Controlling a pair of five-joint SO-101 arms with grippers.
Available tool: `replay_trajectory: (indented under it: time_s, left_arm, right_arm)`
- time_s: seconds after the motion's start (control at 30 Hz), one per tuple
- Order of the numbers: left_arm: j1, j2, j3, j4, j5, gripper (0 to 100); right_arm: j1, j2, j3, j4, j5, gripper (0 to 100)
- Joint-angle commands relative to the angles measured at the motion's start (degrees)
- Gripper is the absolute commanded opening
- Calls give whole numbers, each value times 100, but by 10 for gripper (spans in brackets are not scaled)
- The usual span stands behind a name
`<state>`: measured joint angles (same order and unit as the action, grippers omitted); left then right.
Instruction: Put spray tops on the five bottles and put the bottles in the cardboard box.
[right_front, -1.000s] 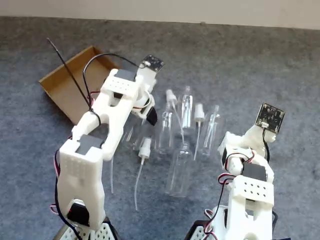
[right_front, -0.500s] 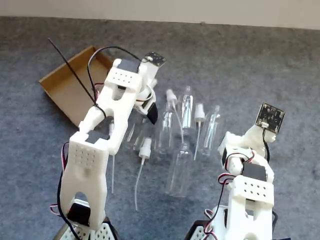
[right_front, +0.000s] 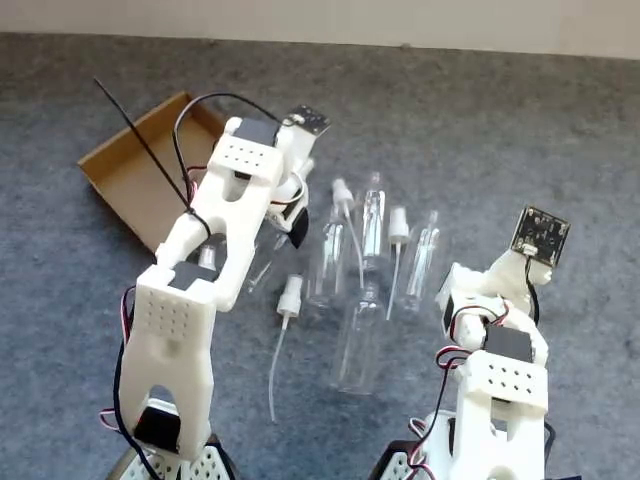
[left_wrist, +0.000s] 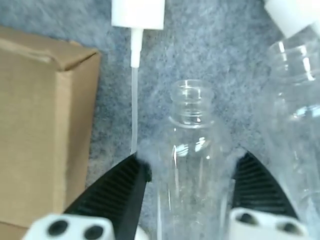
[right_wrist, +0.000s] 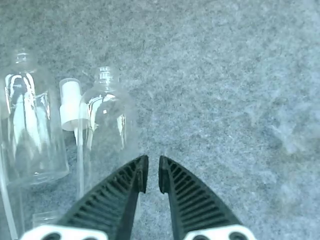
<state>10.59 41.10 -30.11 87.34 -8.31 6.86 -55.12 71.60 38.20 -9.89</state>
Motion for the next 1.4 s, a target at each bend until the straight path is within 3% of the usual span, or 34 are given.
replay_trajectory:
  time_s: [0.0, 0.13, 0.27, 0.5, 0.67, 1.03, 1.2, 1.37]
  left_arm:
    - [101, -48, 66, 44, 9, 172]
    - [101, -48, 66, 44, -79, 173]
    - [101, -48, 75, 44, -695, 173]
    - [101, -40, 75, 35, -747, 174]
    - [84, -40, 75, 35, -756, 261]
    - [84, -40, 75, 44, -756, 241]
    - [101, -48, 40, 44, -756, 135]
    - [101, -48, 75, 53, -756, 120]
  right_arm:
    - [75, -145, -40, -145, -18, 34]
    - [75, -145, -40, -145, -18, 34]
    - [75, -145, -40, -145, -18, 34]
    - [75, -145, -40, -145, -18, 34]
    - [75, -145, -40, -145, -9, 34]
    - [75, -145, -40, -145, -9, 34]
    - [75, -145, -40, -145, -9, 34]
    - [75, -145, -40, -145, -9, 34]
